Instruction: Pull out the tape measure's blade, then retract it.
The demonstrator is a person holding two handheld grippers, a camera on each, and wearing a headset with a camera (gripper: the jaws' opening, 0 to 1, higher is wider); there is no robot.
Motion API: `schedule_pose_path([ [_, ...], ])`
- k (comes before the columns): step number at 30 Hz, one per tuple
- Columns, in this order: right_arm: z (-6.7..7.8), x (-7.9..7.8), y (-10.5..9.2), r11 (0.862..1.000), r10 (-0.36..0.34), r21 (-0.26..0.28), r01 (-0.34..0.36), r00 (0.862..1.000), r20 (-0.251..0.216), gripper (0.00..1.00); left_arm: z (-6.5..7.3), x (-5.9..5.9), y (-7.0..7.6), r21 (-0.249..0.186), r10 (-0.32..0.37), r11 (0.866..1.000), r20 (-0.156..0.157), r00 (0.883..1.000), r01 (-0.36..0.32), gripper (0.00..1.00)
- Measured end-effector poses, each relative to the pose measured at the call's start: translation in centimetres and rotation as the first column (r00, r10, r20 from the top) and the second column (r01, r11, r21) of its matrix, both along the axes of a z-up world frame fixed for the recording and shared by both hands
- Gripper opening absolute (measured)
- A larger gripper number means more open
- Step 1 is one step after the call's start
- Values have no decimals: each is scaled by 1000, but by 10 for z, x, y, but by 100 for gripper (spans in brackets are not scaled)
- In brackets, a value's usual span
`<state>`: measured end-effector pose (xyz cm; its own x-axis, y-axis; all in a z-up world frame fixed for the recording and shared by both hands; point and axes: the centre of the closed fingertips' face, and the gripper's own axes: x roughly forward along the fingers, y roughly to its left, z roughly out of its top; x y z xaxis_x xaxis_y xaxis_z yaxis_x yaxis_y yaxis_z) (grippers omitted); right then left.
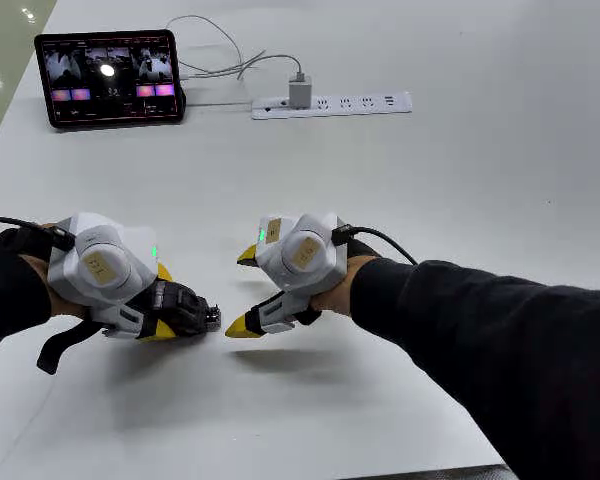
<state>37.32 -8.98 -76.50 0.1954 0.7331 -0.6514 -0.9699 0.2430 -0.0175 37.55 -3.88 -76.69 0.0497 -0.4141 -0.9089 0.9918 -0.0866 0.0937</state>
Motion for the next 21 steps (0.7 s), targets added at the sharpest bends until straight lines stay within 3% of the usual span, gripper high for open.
schedule_pose_path([
  [5,-4,-2,6,1000,9,-1,-9,1000,-7,47,-1,1,0,15,12,1000,-4,1000,-12,32],
  [21,-21,-7,20,998,52,-39,-53,998,-26,25,-1,1,-1,0,31,1000,-20,999,-31,32],
])
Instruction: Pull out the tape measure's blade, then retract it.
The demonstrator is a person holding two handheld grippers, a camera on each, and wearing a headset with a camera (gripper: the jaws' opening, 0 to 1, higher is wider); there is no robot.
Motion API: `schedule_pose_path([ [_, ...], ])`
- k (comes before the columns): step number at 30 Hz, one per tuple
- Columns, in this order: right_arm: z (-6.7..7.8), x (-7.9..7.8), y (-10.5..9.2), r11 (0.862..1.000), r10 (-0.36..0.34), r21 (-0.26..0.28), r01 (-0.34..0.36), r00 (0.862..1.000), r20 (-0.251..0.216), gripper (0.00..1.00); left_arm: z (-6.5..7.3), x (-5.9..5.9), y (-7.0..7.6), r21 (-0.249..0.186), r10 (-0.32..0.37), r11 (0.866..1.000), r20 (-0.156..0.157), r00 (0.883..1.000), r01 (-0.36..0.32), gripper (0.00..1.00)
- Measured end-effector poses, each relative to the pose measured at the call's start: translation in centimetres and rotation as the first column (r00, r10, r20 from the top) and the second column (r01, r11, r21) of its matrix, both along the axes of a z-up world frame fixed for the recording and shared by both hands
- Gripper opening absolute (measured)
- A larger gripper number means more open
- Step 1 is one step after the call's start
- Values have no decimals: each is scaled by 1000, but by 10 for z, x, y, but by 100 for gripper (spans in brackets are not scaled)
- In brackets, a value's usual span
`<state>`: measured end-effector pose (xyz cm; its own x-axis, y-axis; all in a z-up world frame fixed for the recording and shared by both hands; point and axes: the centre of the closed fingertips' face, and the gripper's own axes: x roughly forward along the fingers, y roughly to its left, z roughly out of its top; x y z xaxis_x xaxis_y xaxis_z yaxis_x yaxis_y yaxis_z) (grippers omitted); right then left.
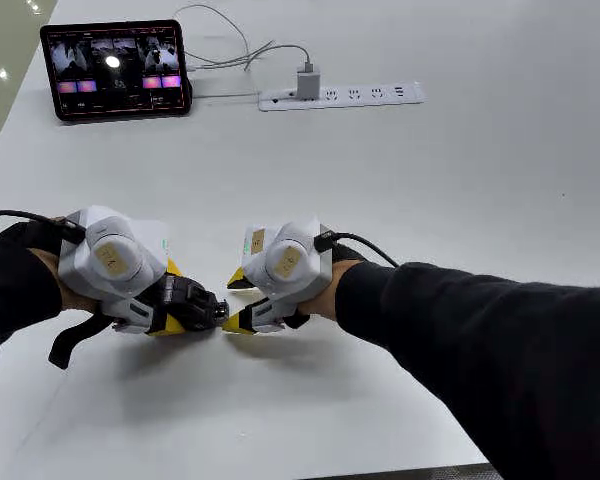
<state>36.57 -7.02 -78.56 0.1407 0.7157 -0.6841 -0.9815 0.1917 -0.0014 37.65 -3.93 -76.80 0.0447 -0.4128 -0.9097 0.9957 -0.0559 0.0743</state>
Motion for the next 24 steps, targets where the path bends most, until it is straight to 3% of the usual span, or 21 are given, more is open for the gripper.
schedule_pose_path([
  [10,-7,3,9,1000,-12,8,12,1000,-19,17,0,0,0,-7,4,1000,-4,1000,-4,32],
  [13,-7,-4,10,1000,31,8,-31,999,-27,12,0,1,0,-5,4,1000,0,1000,-4,32],
  [24,-8,0,6,999,34,-22,-35,999,-16,9,0,1,0,-9,5,1000,2,1000,-5,32],
])
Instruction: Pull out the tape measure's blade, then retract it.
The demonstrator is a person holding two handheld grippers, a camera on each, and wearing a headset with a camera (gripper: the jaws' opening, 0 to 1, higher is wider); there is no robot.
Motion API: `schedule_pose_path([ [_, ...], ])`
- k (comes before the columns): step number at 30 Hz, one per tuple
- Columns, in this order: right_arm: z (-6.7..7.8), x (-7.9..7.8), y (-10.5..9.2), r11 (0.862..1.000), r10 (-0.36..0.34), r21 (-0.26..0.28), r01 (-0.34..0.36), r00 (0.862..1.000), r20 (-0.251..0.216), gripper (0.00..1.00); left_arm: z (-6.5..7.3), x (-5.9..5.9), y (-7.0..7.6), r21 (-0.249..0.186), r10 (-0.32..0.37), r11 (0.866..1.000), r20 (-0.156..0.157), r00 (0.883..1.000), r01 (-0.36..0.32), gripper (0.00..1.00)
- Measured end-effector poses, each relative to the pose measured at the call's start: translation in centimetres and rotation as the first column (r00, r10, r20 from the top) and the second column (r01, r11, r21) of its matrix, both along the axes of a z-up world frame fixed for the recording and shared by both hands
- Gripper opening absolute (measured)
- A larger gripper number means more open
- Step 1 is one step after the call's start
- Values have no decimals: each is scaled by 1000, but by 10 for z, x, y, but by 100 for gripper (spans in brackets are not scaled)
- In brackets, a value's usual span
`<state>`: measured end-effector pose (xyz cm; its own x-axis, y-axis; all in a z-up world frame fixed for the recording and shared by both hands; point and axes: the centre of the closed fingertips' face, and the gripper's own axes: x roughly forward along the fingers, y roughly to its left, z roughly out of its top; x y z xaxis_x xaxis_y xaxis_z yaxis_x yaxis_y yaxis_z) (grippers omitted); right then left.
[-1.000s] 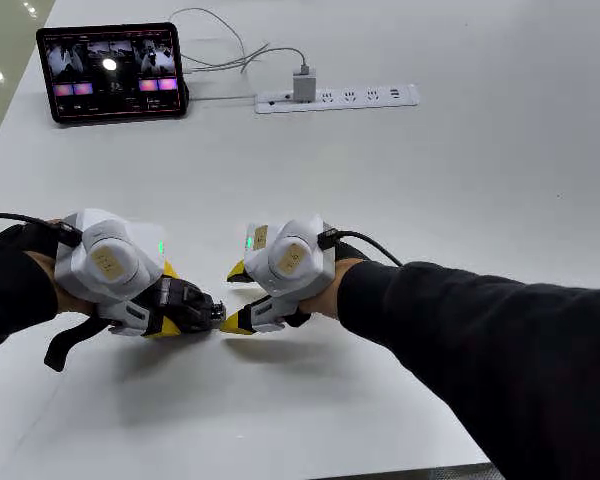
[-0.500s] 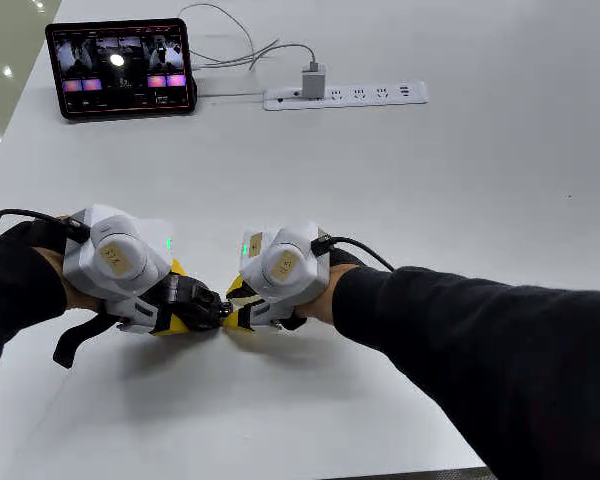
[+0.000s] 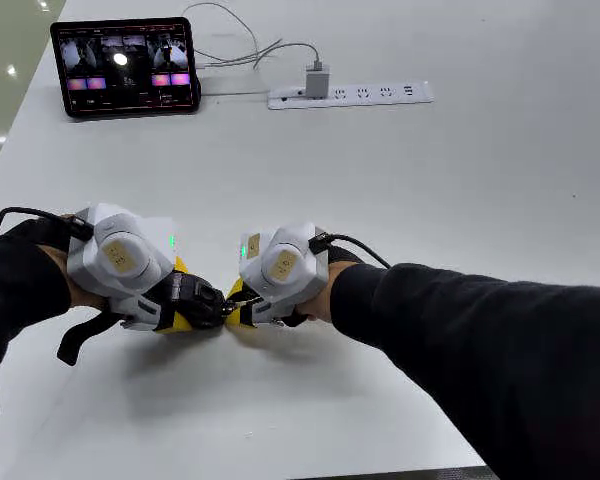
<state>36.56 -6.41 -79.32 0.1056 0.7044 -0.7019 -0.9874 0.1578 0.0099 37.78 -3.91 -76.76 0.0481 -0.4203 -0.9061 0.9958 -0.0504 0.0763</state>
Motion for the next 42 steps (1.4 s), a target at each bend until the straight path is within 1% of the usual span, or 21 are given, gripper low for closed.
schedule_pose_path([
  [26,0,-2,-11,1000,-3,-22,3,1000,-9,8,1,-1,-1,8,11,1000,-6,1000,-11,32],
  [42,0,-2,-15,999,-13,-30,13,1000,-15,8,1,0,0,7,12,1000,-2,1000,-12,32],
])
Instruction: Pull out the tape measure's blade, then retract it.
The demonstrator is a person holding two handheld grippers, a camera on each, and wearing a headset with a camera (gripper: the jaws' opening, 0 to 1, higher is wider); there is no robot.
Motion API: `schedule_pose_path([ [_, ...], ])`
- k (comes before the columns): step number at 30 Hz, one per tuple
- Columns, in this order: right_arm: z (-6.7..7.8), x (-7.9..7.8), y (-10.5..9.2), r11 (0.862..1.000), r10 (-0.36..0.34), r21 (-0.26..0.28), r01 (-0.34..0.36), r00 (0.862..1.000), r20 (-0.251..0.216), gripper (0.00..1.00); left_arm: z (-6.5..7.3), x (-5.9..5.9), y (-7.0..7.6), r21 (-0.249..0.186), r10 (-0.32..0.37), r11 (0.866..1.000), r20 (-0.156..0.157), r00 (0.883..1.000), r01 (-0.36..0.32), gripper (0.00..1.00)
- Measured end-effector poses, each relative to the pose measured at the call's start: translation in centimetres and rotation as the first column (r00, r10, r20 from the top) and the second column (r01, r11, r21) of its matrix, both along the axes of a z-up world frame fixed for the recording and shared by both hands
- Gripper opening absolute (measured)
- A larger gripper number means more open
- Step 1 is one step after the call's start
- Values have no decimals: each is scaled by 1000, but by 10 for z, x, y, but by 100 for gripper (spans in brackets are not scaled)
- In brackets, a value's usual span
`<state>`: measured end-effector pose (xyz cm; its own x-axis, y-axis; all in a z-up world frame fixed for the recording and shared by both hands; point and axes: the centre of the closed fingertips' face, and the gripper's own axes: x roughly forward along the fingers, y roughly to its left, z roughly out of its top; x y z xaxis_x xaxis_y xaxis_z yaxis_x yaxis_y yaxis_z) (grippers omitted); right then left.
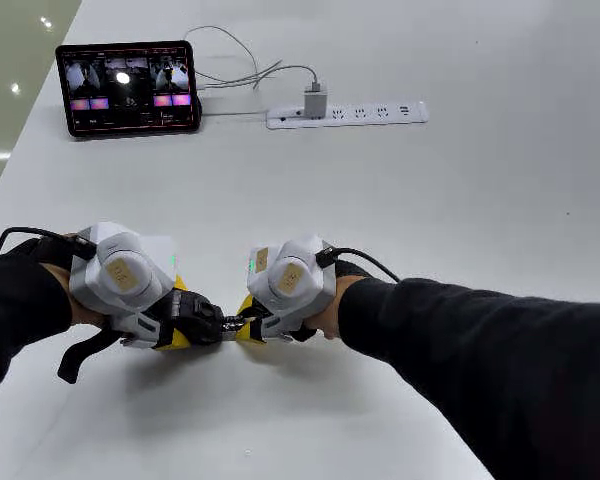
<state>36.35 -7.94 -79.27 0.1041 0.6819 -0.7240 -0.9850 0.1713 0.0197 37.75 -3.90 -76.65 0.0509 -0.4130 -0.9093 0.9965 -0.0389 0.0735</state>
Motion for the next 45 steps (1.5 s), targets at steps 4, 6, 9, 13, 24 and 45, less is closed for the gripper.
schedule_pose_path([
  [4,0,0,-2,1000,0,-3,0,1000,1,8,0,0,0,0,0,1000,0,1000,0,32],
  [6,0,-1,-3,1000,0,-4,0,1000,1,9,-1,1,0,0,0,1000,0,1000,0,32],
  [9,1,-1,-5,1000,-6,-3,6,1000,-1,9,-1,1,0,1,1,1000,1,1000,-1,32],
  [13,1,-1,-7,1000,-6,-8,6,1000,1,9,-1,0,0,0,2,1000,-1,1000,-2,32],
  [24,-1,-1,-13,1000,-3,-15,3,1000,1,8,-1,-1,-1,-1,5,1000,-1,1000,-5,32],
  [45,-2,0,-21,1000,-6,-24,5,1000,-7,8,-1,0,0,2,6,1000,1,1000,-6,32],
])
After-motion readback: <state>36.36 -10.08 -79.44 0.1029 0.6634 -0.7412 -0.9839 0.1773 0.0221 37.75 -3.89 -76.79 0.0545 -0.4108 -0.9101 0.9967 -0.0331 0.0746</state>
